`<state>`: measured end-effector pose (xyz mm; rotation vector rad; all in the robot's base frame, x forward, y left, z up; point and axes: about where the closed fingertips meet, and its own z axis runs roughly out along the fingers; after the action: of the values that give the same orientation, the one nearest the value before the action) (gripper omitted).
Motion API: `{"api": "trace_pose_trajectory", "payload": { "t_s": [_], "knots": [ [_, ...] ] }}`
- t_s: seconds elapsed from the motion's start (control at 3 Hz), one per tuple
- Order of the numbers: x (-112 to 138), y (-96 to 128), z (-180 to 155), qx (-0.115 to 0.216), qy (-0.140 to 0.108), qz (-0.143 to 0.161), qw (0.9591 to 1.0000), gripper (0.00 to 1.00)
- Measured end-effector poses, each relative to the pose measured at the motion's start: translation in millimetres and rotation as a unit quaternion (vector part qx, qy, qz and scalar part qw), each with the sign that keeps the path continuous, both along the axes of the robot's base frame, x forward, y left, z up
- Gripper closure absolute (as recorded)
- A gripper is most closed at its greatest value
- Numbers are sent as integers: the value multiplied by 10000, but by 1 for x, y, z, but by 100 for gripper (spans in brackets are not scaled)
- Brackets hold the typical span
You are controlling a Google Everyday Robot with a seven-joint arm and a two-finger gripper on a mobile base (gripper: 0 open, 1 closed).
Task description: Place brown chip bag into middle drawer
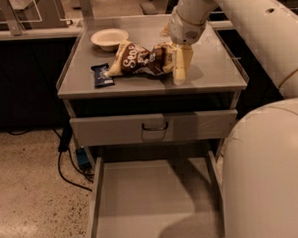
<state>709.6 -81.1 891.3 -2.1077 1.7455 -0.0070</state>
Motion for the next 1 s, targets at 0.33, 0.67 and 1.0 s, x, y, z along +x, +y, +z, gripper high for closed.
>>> {"api": "trace_pose_trajectory", "payload": {
  "t_s": [0.33,0.67,1.0],
  "knots": [
    [18,12,-6,-41,-17,169,9998,0],
    [35,33,-17,92,10,373,9993,0],
    [36,33,-16,96,1,371,9993,0]
  ]
}}
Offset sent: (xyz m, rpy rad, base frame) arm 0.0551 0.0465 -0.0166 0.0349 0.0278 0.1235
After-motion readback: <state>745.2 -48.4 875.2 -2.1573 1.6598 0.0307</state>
